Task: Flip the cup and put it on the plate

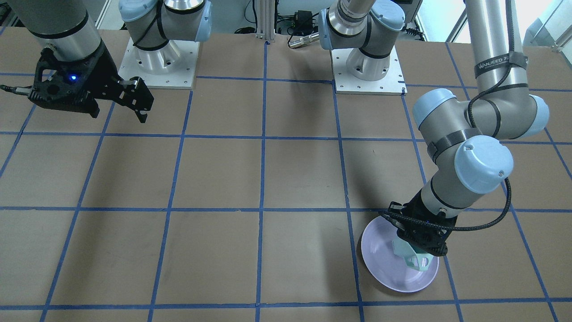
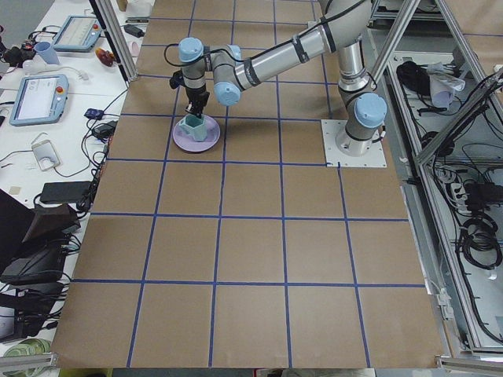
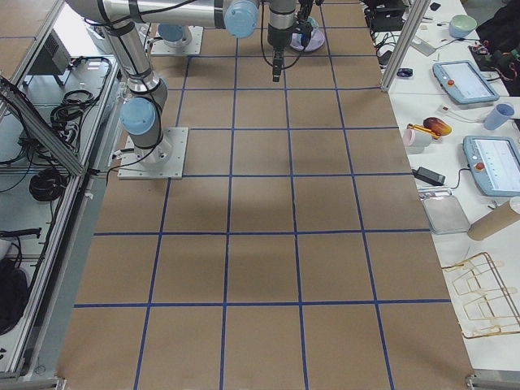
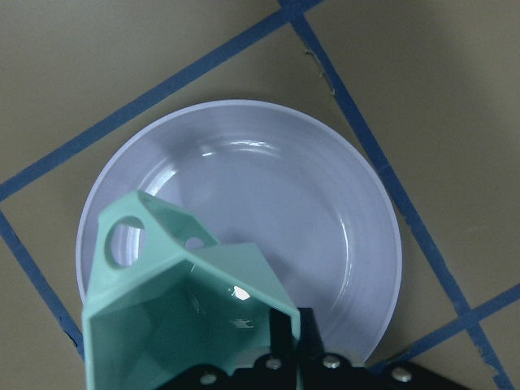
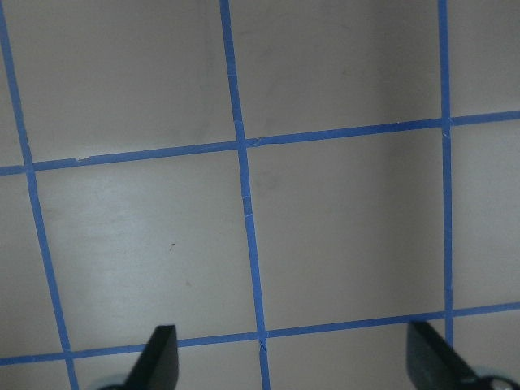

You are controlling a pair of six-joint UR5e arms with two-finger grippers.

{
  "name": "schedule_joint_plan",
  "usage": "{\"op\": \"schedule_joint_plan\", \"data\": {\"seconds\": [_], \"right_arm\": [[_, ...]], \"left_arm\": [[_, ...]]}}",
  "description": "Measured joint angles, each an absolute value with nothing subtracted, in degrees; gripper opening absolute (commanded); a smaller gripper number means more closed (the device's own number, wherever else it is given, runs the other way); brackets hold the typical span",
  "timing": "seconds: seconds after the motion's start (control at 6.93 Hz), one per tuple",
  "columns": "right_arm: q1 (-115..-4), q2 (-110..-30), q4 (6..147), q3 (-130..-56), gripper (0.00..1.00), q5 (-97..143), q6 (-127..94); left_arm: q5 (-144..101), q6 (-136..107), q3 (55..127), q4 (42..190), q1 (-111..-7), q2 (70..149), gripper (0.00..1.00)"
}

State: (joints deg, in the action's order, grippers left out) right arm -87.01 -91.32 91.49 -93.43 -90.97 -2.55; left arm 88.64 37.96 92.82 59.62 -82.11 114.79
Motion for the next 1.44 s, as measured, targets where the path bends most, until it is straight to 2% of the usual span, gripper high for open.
{"op": "schedule_joint_plan", "data": {"seconds": [0.72,1.15,1.44], "right_arm": [[-87.01,-91.32,91.49,-93.43,1.0,-90.9,-2.55],[-87.01,-91.32,91.49,-93.46,1.0,-90.94,-2.55],[-87.01,-91.32,91.49,-93.44,1.0,-90.96,-2.55]], "left_arm": [[87.38,30.05,91.72,62.19,-82.41,109.31,1.0],[87.9,10.23,85.61,75.45,-81.96,104.62,1.0],[91.36,4.76,84.64,79.92,-82.45,101.8,1.0]]}}
